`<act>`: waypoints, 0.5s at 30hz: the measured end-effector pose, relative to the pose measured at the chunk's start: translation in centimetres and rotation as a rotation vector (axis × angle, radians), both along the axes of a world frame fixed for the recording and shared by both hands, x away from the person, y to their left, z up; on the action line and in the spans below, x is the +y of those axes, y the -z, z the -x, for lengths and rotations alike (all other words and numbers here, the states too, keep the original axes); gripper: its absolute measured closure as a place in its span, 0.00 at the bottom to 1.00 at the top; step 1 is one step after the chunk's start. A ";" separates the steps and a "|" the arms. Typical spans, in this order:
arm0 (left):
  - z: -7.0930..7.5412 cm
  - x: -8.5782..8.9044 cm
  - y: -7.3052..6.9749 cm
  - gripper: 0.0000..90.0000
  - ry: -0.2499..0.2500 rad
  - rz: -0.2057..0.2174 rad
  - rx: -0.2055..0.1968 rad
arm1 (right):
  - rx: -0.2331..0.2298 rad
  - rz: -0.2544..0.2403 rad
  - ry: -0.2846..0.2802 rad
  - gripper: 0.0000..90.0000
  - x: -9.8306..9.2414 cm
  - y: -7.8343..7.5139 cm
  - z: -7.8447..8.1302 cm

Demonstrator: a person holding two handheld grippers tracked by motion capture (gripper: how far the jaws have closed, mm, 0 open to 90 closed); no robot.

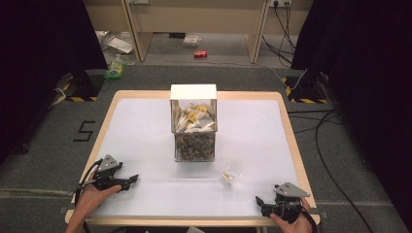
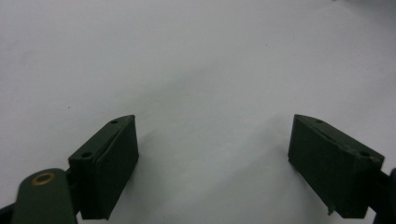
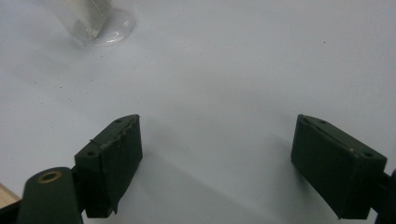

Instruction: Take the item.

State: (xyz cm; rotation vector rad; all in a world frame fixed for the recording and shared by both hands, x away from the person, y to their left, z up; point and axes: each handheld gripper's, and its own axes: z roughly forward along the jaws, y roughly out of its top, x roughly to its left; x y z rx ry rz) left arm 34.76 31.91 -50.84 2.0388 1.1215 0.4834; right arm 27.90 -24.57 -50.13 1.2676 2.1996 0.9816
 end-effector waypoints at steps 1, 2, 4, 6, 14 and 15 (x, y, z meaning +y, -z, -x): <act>0.0 0.0 0.0 0.17 0.000 0.000 0.000 | -0.003 -0.004 0.003 0.19 0.0 0.0 0.0; 0.0 0.0 0.0 0.17 0.000 0.000 0.000 | -0.006 -0.007 0.004 0.19 0.0 0.1 0.1; 0.0 0.0 0.0 0.17 0.000 0.000 0.000 | -0.015 -0.007 0.003 0.19 0.0 0.2 0.2; 0.0 0.0 0.0 0.17 -0.001 0.002 0.001 | -0.018 -0.008 0.003 0.19 -0.1 0.2 0.2; 0.0 0.0 0.0 0.17 0.000 -0.001 0.000 | -0.013 -0.006 0.002 0.19 -0.1 0.2 0.2; 0.0 0.0 0.0 0.17 0.000 0.000 0.000 | -0.013 -0.006 0.002 0.19 -0.1 0.2 0.2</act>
